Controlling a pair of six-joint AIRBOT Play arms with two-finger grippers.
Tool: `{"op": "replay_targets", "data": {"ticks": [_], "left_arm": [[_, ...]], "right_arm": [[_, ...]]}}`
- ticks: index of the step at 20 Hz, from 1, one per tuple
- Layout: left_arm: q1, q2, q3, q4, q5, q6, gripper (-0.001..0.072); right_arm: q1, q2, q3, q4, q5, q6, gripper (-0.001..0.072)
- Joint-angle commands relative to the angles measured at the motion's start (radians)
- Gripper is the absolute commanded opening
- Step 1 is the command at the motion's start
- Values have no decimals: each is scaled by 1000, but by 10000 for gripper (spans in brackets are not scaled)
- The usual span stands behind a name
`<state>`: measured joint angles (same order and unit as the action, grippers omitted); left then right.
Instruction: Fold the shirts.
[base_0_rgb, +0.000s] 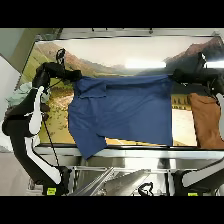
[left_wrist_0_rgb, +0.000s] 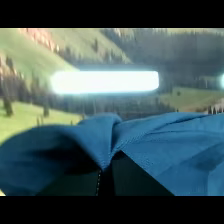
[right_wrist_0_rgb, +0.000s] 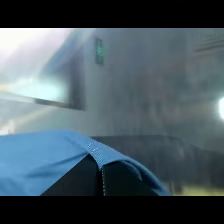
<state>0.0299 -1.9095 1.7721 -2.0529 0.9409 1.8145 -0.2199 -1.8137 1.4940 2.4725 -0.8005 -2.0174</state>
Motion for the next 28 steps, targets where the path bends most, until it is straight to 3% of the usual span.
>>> {"op": "replay_targets", "data": {"ticks": [1,6,9,12,28], "left_arm": [[22,-85,180,-14,63,-2,16],[22,-108,257,-7,196,-2,16],[26,-106,246,84,279,-19,16],[21,-111,246,237,317,-52,16],[-4,-203,246,309,283,-54,17]], "right_arm": [[-10,-96,166,-8,-71,54,13],[-19,-94,181,-77,-261,58,13],[-17,-94,179,-225,-330,110,12],[-15,-97,168,-322,-322,142,12],[64,-148,169,-318,-184,150,13]]}}
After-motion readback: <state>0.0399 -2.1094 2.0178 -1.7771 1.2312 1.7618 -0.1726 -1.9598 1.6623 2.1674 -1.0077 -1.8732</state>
